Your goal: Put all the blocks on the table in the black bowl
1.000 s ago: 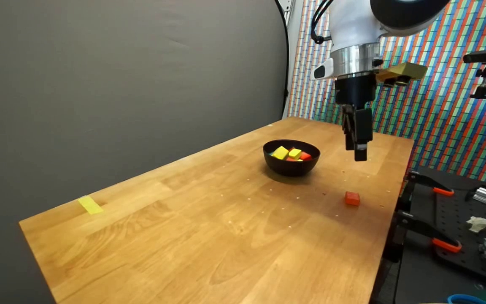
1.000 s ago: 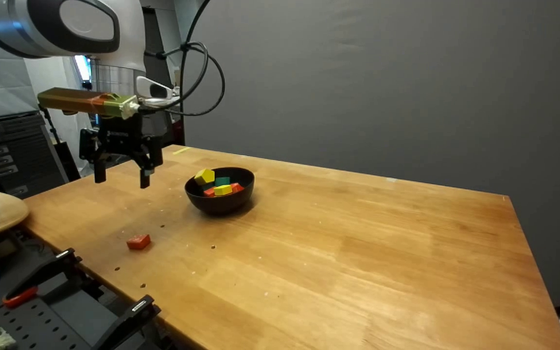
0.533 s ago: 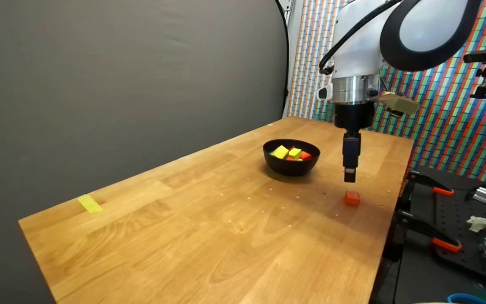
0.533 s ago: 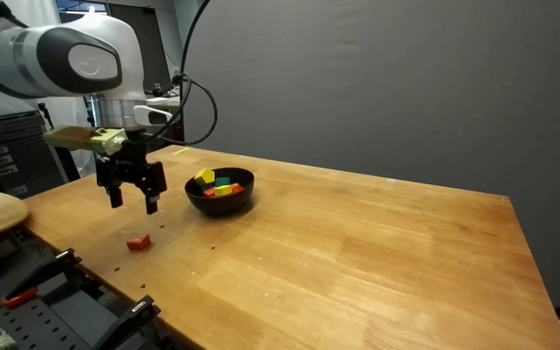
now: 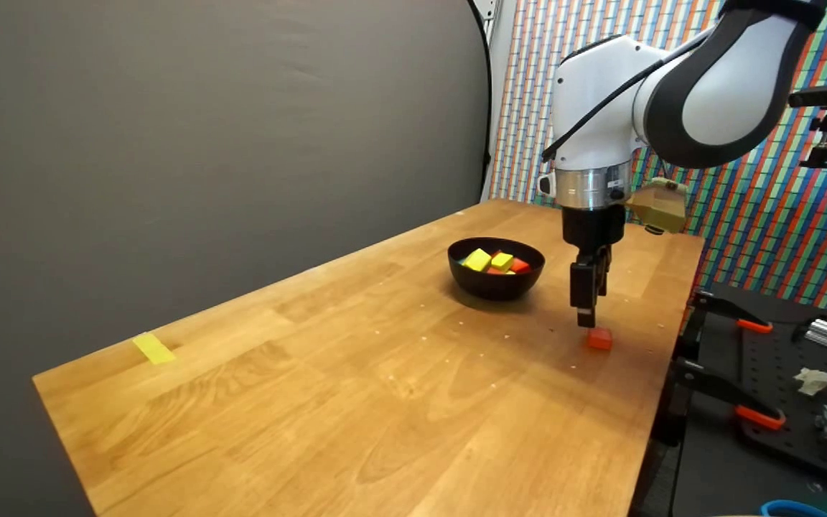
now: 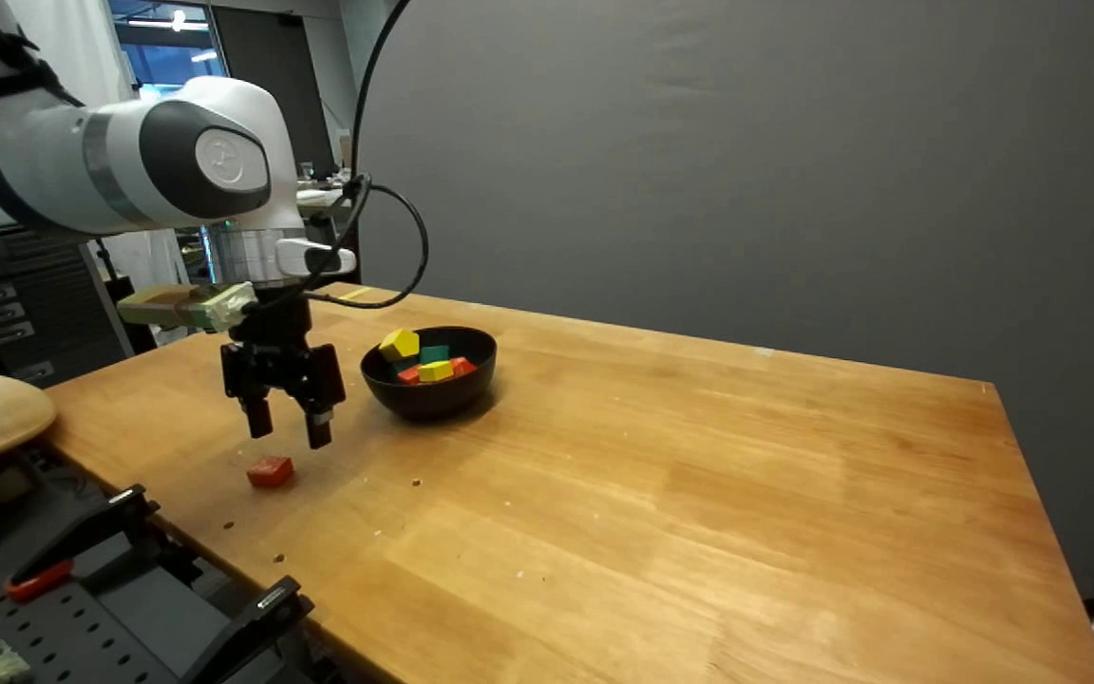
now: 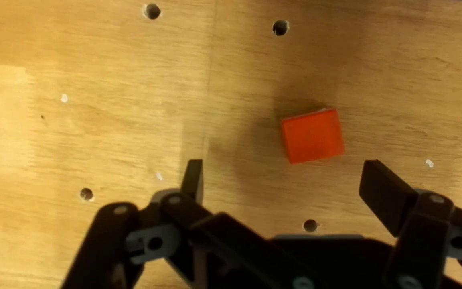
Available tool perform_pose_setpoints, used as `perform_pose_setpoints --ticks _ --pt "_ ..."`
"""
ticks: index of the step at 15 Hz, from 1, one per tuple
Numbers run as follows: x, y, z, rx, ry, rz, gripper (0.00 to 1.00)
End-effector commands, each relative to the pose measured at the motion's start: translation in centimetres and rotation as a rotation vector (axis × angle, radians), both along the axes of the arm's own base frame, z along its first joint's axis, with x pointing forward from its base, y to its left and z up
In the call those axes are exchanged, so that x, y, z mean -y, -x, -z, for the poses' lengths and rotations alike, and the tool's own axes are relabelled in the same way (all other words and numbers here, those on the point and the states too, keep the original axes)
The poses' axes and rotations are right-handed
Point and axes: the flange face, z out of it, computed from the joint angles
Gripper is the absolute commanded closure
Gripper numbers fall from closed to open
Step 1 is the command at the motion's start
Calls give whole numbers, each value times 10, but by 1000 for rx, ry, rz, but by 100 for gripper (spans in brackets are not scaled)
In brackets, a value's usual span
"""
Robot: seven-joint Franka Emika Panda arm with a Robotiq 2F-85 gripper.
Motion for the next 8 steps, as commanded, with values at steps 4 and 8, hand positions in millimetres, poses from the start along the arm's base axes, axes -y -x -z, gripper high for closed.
perform_pose_setpoints --ticks 4,8 --pt "-8 -19 25 -37 -99 -31 0" --pt "-13 -17 28 -92 -168 -72 0"
